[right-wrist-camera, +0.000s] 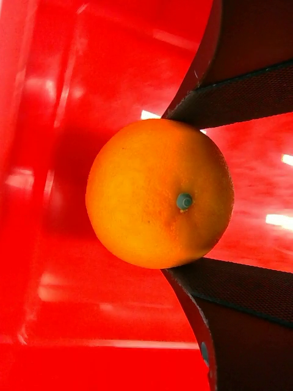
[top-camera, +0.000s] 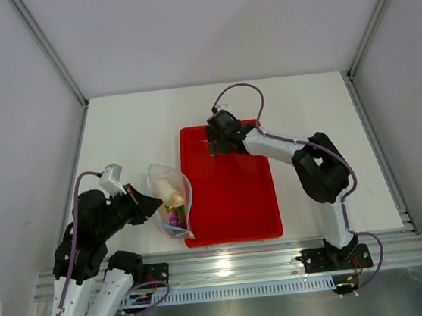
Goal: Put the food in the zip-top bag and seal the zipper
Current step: Pick up the fake vegetable from the bin, then place the fake vegetable in the zipper food storage bag, then adjust the zipper food storage bag at the center of the board.
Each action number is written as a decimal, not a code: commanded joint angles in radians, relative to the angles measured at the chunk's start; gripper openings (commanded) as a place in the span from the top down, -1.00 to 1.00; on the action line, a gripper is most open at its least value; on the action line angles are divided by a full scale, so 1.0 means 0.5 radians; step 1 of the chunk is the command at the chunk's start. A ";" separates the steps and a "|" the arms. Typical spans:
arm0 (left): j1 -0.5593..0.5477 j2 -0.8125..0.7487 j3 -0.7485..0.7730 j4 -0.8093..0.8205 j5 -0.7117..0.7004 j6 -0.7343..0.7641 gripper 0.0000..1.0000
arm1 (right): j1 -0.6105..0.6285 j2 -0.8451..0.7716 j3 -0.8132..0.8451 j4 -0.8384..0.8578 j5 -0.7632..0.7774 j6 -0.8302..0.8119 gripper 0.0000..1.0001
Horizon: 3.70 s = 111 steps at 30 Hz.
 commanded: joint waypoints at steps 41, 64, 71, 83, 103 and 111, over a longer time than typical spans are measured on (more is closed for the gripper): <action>-0.003 0.032 -0.009 0.080 0.034 0.020 0.99 | 1.121 -0.872 0.161 -0.104 -0.052 -0.175 -0.60; -0.003 0.047 0.046 0.089 0.019 -0.004 0.99 | 1.179 -1.540 -0.609 0.195 -0.241 -0.319 -0.98; -0.003 0.019 0.058 0.095 -0.122 -0.124 0.99 | 1.311 -1.777 -1.206 0.613 -0.405 -0.172 -0.77; -0.003 0.019 0.074 0.101 -0.094 -0.192 0.99 | 1.596 -1.409 -1.286 1.211 0.003 -0.135 0.02; -0.003 -0.021 0.074 0.080 -0.122 -0.170 0.99 | 1.554 -1.185 -0.940 0.927 0.602 -0.187 1.00; -0.003 -0.005 0.404 0.061 -0.248 -0.164 0.99 | 1.324 -1.268 -0.572 0.832 0.427 -0.515 1.00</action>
